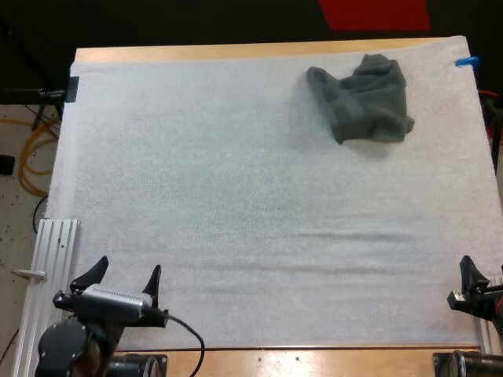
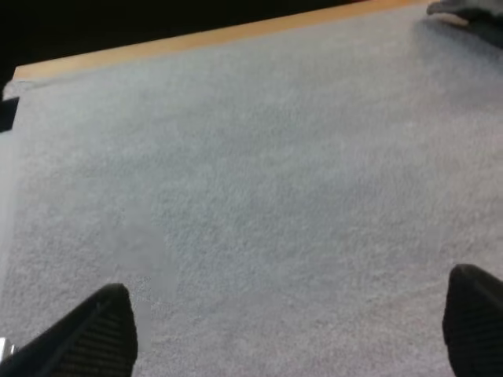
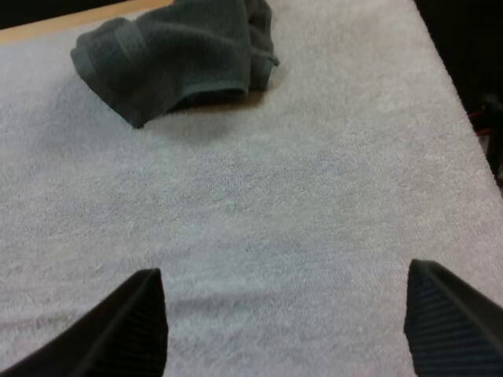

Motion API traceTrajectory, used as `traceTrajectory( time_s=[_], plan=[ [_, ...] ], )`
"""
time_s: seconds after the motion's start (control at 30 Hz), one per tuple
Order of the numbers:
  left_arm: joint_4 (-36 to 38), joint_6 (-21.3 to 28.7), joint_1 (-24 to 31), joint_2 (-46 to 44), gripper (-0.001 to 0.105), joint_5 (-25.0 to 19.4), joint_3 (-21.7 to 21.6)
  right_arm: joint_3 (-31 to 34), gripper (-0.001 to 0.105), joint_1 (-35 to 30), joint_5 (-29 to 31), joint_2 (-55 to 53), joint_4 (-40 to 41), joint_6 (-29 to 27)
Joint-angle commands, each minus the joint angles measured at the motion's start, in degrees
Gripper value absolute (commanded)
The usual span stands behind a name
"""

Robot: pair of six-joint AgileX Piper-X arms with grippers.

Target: Pick towel from pile fold and stack

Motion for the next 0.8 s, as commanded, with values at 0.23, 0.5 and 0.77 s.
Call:
traceTrajectory(
  time_s=[0.23, 0.5, 0.77],
  plan=[
    [-0.33, -1.07, 0.04, 9.4, 0.077, 15.79, -8.11, -9.16, 0.062, 0.06, -13.34, 11.46, 0.29, 0.1],
    [-1.51, -1.07, -0.42, 25.87, 0.076, 31.43, -15.63, -17.73, 0.062, 0.06, -26.84, 26.74, -1.18, -0.76],
    [-2.7, -2.15, -7.55, 33.86, 0.076, 31.8, -21.16, -20.33, 0.062, 0.06, -26.49, 38.18, -12.18, 1.23]
  ],
)
